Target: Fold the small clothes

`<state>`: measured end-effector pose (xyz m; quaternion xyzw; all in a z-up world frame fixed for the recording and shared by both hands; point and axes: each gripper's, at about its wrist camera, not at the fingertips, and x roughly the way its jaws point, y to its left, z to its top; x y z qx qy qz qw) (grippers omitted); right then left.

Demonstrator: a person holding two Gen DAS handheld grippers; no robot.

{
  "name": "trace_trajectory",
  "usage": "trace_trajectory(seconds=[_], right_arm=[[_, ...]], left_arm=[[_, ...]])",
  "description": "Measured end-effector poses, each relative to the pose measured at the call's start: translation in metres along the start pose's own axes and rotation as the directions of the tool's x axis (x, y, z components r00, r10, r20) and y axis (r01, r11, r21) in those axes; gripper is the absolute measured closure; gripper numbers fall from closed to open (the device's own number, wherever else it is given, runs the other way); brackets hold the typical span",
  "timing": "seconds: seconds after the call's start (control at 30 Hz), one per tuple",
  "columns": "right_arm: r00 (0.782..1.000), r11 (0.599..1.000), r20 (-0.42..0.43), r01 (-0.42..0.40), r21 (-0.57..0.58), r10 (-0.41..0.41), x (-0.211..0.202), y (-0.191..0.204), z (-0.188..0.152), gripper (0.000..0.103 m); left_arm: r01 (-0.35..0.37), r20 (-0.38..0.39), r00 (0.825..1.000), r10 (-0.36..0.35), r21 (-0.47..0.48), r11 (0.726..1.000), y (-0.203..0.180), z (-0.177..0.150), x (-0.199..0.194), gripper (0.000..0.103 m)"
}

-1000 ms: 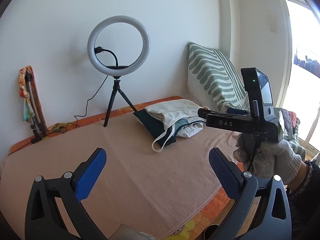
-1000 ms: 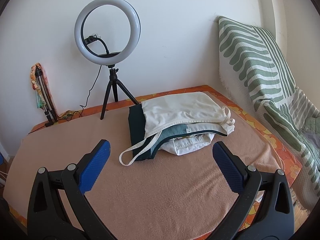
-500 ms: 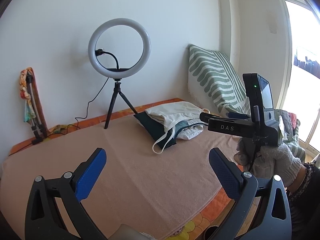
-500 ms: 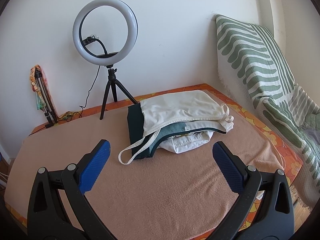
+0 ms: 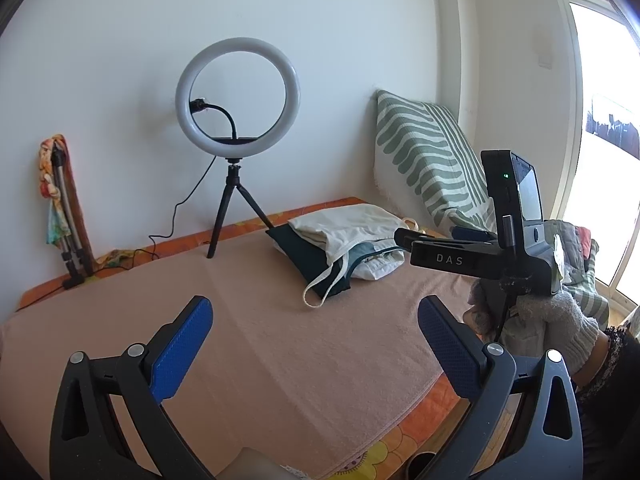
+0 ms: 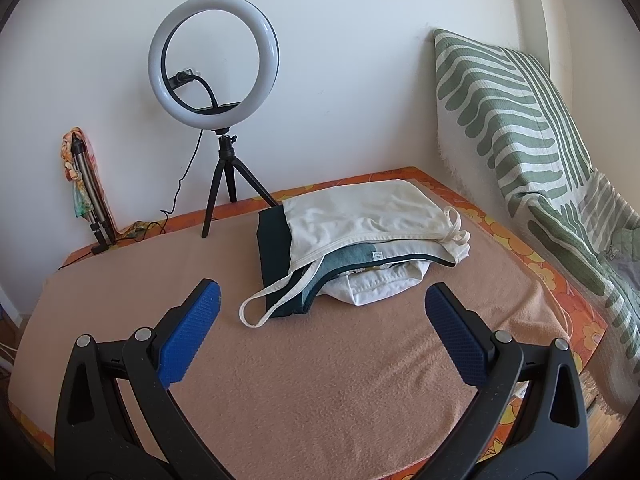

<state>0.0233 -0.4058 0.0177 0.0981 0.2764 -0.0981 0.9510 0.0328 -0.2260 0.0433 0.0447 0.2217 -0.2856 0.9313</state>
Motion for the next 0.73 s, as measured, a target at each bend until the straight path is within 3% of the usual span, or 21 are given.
trace_trajectory(seconds=[0.73], right_arm=[[1.0,1.0,-0.009,-0.006,0.003,0.006,0.0015,0.0019,-0.004,0.0]], left_arm=[[0.003,0.011,1.0,-0.003,0.001,1.0,0.0018,0.001,-0.0024,0.001]])
